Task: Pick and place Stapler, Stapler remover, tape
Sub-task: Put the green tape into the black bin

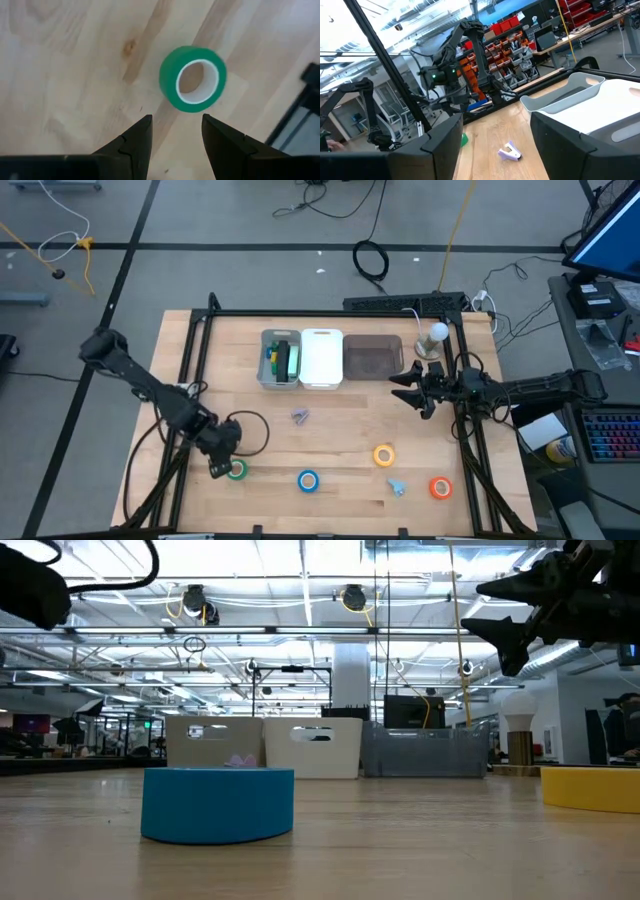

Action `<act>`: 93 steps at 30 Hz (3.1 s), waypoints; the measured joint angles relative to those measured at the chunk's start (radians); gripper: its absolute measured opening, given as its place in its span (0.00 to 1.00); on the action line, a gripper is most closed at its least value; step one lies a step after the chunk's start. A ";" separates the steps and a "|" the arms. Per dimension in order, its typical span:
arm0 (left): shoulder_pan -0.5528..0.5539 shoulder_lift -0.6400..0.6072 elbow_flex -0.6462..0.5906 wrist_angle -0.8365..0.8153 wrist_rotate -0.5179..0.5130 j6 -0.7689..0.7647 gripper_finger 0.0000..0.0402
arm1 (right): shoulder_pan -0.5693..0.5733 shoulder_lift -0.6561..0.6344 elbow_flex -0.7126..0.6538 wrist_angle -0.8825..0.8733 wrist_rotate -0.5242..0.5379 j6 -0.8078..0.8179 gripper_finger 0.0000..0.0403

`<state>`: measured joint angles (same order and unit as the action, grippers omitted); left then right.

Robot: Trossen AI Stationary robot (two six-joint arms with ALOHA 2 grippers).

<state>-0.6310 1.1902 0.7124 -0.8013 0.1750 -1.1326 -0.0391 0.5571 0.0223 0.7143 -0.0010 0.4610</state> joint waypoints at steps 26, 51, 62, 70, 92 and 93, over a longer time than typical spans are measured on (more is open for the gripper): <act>-0.033 0.211 0.000 0.054 -0.079 -0.081 0.42 | 0.000 0.000 0.000 0.000 0.000 0.000 0.57; -0.043 0.311 -0.001 0.107 -0.074 -0.085 0.10 | 0.000 0.000 0.000 0.022 0.000 0.213 0.56; 0.033 0.179 -0.003 0.212 -0.095 -0.067 0.10 | 0.000 0.000 0.000 0.023 0.140 0.287 0.56; 0.149 0.019 -0.002 0.444 -0.291 -0.017 0.10 | -0.001 0.000 0.000 0.061 0.209 0.326 0.56; 0.519 0.002 0.000 1.142 -0.378 0.379 0.10 | 0.149 0.299 0.268 0.174 0.180 0.021 0.56; 0.528 0.002 0.000 1.147 -0.383 0.384 0.10 | 0.153 0.323 0.283 0.180 0.180 0.015 0.56</act>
<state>-0.1033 1.1919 0.7120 0.3454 -0.2080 -0.7487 0.1138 0.8802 0.3051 0.8943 0.1787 0.4764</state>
